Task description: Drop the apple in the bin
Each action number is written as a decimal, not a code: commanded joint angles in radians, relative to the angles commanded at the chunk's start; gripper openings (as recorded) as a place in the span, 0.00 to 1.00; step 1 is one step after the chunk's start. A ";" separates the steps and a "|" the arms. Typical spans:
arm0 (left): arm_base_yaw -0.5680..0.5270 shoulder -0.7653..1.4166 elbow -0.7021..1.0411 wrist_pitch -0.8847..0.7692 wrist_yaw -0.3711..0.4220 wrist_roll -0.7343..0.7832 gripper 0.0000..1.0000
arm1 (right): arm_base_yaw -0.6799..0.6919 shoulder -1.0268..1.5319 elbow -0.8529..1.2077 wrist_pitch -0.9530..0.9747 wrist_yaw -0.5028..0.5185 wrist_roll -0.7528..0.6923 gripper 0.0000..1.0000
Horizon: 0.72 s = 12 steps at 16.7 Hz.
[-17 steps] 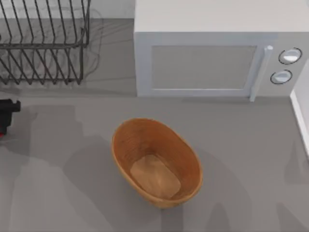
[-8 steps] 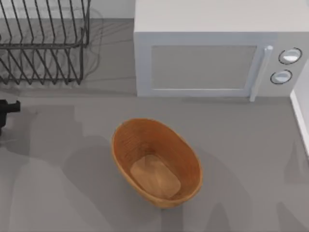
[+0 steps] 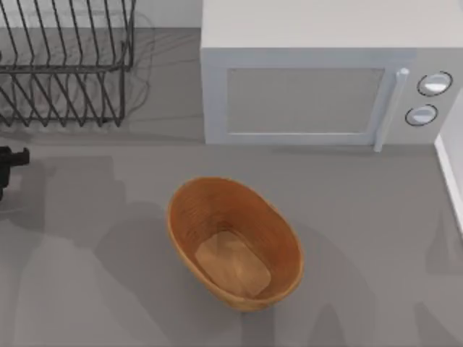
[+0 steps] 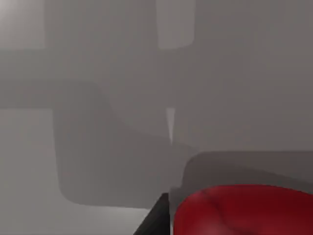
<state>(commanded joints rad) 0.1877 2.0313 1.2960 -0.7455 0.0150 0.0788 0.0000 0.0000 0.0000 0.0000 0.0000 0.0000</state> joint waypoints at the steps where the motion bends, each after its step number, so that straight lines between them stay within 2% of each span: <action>1: 0.000 -0.004 0.022 -0.024 0.000 0.000 0.00 | 0.000 0.000 0.000 0.000 0.000 0.000 1.00; 9: -0.005 -0.095 0.336 -0.460 -0.001 -0.003 0.00 | 0.000 0.000 0.000 0.000 0.000 0.000 1.00; 12: -0.005 -0.128 0.408 -0.540 -0.001 -0.005 0.00 | 0.000 0.000 0.000 0.000 0.000 0.000 1.00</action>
<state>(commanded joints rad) 0.1826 1.9032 1.7036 -1.2858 0.0137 0.0736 0.0000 0.0000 0.0000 0.0000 0.0000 0.0000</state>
